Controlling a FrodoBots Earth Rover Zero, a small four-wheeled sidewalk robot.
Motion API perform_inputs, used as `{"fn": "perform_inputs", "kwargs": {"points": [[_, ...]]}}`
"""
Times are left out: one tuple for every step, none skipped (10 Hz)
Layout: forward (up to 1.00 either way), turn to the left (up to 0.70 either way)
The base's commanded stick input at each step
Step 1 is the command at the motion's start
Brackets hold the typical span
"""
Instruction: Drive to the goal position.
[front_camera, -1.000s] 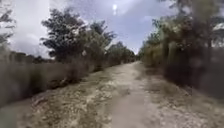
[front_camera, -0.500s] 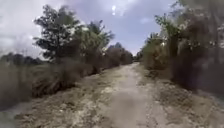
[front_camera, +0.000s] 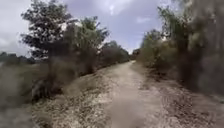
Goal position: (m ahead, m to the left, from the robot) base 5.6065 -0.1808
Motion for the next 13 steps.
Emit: {"fn": "perform_inputs", "kwargs": {"points": [[0.85, 0.0], [0.85, 0.0], [0.85, 0.0], [0.85, -0.03], [0.85, -0.32], [0.85, -0.24], [0.85, 0.0], [0.85, 0.0], [0.85, 0.0], [0.85, 0.0], [0.85, 0.0], [0.85, 0.0], [0.85, 0.0]]}}
